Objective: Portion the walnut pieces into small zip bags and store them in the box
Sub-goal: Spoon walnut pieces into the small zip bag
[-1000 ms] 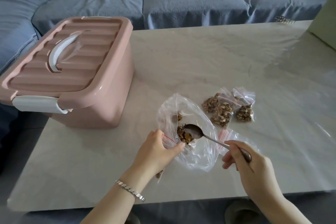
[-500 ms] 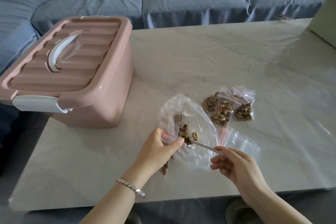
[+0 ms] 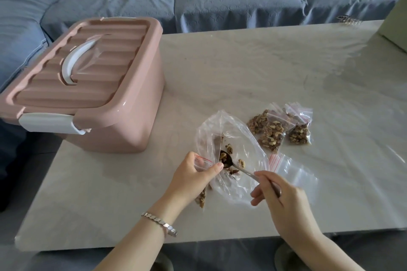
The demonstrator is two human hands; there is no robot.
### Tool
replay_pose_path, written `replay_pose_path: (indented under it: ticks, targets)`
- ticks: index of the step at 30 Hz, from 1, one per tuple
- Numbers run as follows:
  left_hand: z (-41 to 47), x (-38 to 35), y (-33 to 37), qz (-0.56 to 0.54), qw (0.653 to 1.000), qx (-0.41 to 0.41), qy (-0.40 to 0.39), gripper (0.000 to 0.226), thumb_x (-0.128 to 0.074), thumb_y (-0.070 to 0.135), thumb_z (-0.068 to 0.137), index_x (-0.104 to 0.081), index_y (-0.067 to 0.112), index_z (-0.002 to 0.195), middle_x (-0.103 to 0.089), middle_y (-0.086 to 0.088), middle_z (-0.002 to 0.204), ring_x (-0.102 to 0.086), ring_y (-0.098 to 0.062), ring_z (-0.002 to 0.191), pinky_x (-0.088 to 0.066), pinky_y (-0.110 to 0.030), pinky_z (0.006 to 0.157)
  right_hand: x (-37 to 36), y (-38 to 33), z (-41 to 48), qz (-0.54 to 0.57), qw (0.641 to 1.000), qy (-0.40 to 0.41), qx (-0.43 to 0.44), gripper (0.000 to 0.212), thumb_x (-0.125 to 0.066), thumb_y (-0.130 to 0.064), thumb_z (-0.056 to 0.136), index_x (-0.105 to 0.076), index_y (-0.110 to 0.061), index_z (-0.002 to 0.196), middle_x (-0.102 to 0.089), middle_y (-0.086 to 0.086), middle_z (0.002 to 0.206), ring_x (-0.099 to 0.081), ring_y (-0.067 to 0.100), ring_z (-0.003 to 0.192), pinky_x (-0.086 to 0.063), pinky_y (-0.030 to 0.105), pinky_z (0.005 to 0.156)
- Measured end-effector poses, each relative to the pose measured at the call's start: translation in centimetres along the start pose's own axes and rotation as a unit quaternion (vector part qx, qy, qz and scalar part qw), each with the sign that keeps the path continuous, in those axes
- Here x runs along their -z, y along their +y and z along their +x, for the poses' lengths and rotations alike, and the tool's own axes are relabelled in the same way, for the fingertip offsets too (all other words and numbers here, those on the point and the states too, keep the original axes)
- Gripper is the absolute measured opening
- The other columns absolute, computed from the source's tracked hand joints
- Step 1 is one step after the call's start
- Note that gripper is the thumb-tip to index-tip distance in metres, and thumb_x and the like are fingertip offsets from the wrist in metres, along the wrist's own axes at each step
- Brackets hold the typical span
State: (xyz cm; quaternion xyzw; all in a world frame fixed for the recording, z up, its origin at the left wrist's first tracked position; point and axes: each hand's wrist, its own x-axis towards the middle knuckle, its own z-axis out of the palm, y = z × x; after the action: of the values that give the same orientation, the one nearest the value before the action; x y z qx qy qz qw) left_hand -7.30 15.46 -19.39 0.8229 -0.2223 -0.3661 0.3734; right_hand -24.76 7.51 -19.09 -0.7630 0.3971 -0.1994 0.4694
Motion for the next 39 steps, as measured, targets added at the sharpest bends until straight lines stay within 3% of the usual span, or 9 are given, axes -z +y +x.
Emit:
replay_pose_path:
  ticks: [3,7,13,17,22,26,30,33,39]
  targets:
    - [0.2,-0.1,0.0,-0.006,1.000,-0.001,0.002,0.038,-0.067,0.049,0.076,-0.052,0.018,0.092,-0.059,0.006,0.089,-0.055,-0.003,0.079,-0.035,-0.017,0.060,-0.6,0.2,0.4,0.128,0.987,0.015,-0.100,0.020,-0.044,-0.012,0.095,-0.063,-0.018,0.095,-0.070,-0.001,0.067,-0.067,0.013,0.058,-0.044,0.013,0.049]
    - [0.3,0.0,0.0,-0.013,1.000,-0.003,-0.003,0.038,-0.068,0.046,0.077,-0.052,0.014,0.091,-0.058,0.006,0.082,-0.054,-0.004,0.074,-0.035,-0.018,0.059,-0.7,0.0,1.0,0.302,0.927,0.038,-0.220,0.020,-0.044,-0.012,0.095,-0.063,-0.007,0.094,-0.070,0.010,0.063,-0.068,0.020,0.056,-0.046,0.018,0.048]
    - [0.3,0.6,0.2,-0.022,1.000,-0.005,0.006,0.035,-0.068,0.044,0.077,-0.052,0.016,0.090,-0.060,0.005,0.085,-0.055,-0.003,0.074,-0.036,-0.015,0.058,0.2,-0.1,1.6,0.408,0.871,0.040,-0.270,0.020,-0.047,-0.012,0.094,-0.063,0.000,0.096,-0.070,0.015,0.066,-0.068,0.020,0.057,-0.048,0.018,0.048]
    - [0.0,1.5,0.3,0.058,0.996,-0.038,0.057,0.039,-0.069,0.047,0.075,-0.048,0.017,0.090,-0.059,0.005,0.086,-0.056,-0.008,0.075,-0.040,-0.019,0.060,2.4,0.0,1.9,0.374,0.891,0.042,-0.252,0.021,-0.046,-0.011,0.094,-0.063,0.001,0.094,-0.068,0.015,0.063,-0.066,0.019,0.052,-0.047,0.016,0.044]
    - [-1.2,2.4,1.8,0.161,0.958,-0.168,0.167,0.041,-0.070,0.045,0.073,-0.049,0.017,0.094,-0.049,0.010,0.089,-0.053,-0.014,0.082,-0.039,-0.026,0.067,6.0,-0.7,2.3,0.314,0.929,0.049,-0.189,0.022,-0.050,-0.013,0.090,-0.065,0.002,0.088,-0.066,0.013,0.057,-0.062,0.020,0.046,-0.042,0.015,0.041]
    - [-1.6,2.0,3.4,0.156,0.956,-0.218,0.122,0.038,-0.068,0.048,0.074,-0.048,0.020,0.091,-0.054,0.010,0.086,-0.053,-0.009,0.082,-0.044,-0.027,0.069,8.3,-4.3,2.9,0.299,0.945,0.036,-0.131,0.047,-0.073,-0.050,0.049,-0.074,-0.010,0.073,-0.066,0.013,0.057,-0.062,0.020,0.046,-0.045,0.017,0.044]
    - [-1.4,1.0,4.3,0.138,0.964,-0.218,0.068,0.032,-0.067,0.048,0.074,-0.044,0.028,0.084,-0.055,0.013,0.081,-0.054,-0.001,0.081,-0.043,-0.018,0.068,10.0,-6.6,4.4,0.270,0.957,0.012,-0.108,0.030,-0.050,-0.017,0.090,-0.068,-0.007,0.069,-0.063,0.010,0.050,-0.057,0.016,0.039,-0.039,0.015,0.040]
    - [-1.4,0.5,5.1,0.116,0.966,-0.224,0.050,0.035,-0.070,0.046,0.074,-0.037,0.033,0.077,-0.053,0.019,0.070,-0.053,0.007,0.073,-0.038,-0.007,0.062,10.7,-8.7,5.2,0.205,0.974,-0.017,-0.091,0.029,-0.044,-0.013,0.093,-0.064,-0.004,0.075,-0.063,0.010,0.050,-0.058,0.016,0.039,-0.037,0.014,0.039]
    - [-1.6,-0.1,6.0,0.036,0.976,-0.215,0.024,0.036,-0.071,0.040,0.076,-0.046,0.017,0.084,-0.058,0.030,0.056,-0.055,0.007,0.050,-0.038,-0.009,0.052,9.8,-11.8,5.3,0.097,0.994,-0.044,-0.025,0.031,-0.045,-0.010,0.093,-0.065,-0.006,0.069,-0.066,0.013,0.053,-0.061,0.020,0.041,-0.031,0.013,0.037]
